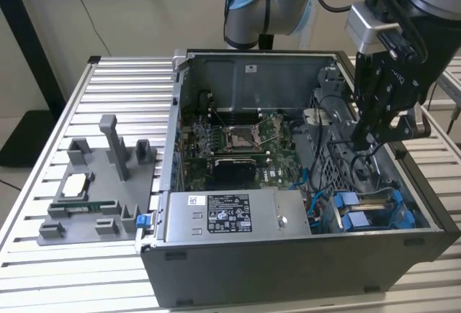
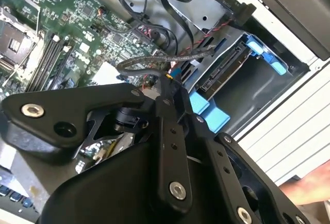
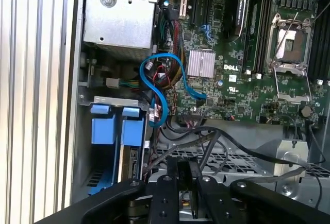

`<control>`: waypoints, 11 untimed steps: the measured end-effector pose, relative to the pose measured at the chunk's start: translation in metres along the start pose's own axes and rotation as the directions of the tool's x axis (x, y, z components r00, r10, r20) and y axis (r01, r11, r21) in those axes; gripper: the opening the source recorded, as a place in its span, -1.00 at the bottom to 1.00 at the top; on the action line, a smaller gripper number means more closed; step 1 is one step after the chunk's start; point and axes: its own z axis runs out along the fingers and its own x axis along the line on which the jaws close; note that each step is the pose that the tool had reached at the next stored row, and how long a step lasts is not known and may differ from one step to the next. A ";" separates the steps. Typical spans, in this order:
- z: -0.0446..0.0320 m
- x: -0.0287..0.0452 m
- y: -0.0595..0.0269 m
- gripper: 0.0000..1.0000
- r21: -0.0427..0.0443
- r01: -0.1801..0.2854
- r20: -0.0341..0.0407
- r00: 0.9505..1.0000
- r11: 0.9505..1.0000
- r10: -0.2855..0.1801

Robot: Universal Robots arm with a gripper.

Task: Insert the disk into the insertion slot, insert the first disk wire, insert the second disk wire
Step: 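Insert the first disk wire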

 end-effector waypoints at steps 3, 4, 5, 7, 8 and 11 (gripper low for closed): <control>0.0001 0.0013 -0.0004 -1.00 0.000 0.000 0.000 1.000 1.000 0.000; 0.0001 0.0019 -0.0006 -1.00 0.000 0.000 0.000 1.000 1.000 0.000; 0.0001 0.0025 -0.0008 -1.00 -0.001 0.000 0.000 1.000 1.000 0.000; 0.0001 0.0038 -0.0015 -1.00 -0.003 0.000 0.000 1.000 1.000 0.000; 0.0001 0.0044 -0.0018 -1.00 -0.004 0.000 0.000 1.000 1.000 0.000; 0.0002 0.0067 -0.0027 -1.00 -0.008 -0.001 0.000 1.000 1.000 0.001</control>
